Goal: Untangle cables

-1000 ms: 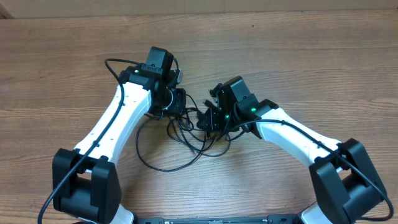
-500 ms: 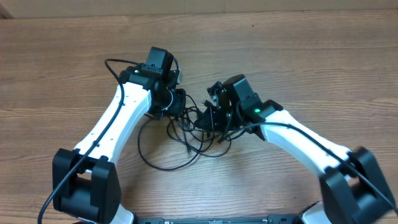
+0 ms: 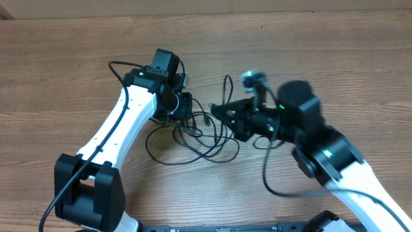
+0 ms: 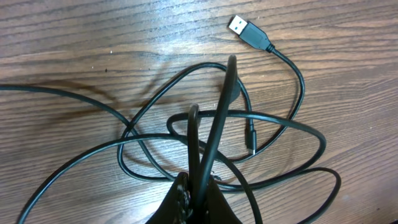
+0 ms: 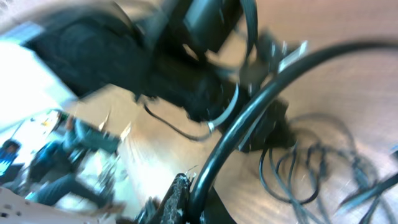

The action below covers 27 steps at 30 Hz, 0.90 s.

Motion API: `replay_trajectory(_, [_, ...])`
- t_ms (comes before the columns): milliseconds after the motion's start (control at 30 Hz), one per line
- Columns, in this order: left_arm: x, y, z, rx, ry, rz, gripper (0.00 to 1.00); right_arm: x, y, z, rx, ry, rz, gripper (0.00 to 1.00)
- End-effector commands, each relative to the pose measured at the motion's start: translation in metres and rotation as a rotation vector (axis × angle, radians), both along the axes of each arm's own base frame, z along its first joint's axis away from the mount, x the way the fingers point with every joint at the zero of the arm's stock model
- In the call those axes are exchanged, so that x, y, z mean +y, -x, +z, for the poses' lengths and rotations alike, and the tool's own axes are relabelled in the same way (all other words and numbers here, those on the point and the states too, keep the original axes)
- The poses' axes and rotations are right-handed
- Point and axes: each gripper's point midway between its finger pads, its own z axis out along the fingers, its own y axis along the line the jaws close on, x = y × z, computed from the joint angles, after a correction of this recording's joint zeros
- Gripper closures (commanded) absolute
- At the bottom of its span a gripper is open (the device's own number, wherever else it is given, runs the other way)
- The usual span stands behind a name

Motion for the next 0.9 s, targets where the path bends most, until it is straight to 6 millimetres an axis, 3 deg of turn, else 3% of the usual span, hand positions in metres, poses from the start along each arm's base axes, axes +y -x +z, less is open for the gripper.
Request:
replay_trajectory(0, [0.0, 0.004, -0.005, 0.028, 0.004, 0.007, 0.96, -0.028, -0.011, 0.041, -0.154, -0.007, -0.176, 0.96])
replay_trajectory(167, [0.001, 0.005, -0.006, 0.035, 0.002, 0.007, 0.96, -0.064, -0.011, 0.069, -0.288, 0.02, -0.339, 0.96])
replay_trajectory(300, [0.001, 0.005, -0.006, 0.034, -0.001, 0.008, 0.96, -0.095, -0.013, 0.06, -0.273, 0.099, -0.487, 0.96])
replay_trajectory(433, [0.001, 0.005, -0.006, 0.032, 0.0, 0.008, 0.96, -0.113, -0.011, 0.032, -0.202, 0.209, -0.55, 0.96])
replay_trajectory(700, [0.0, 0.001, -0.006, 0.017, 0.005, 0.01, 0.96, -0.118, 0.002, -0.046, 0.057, 0.432, -0.502, 0.96])
replay_trajectory(867, [-0.002, -0.005, -0.004, 0.0, 0.016, 0.032, 0.84, -0.11, 0.011, -0.095, 0.228, 0.553, -0.411, 0.96])
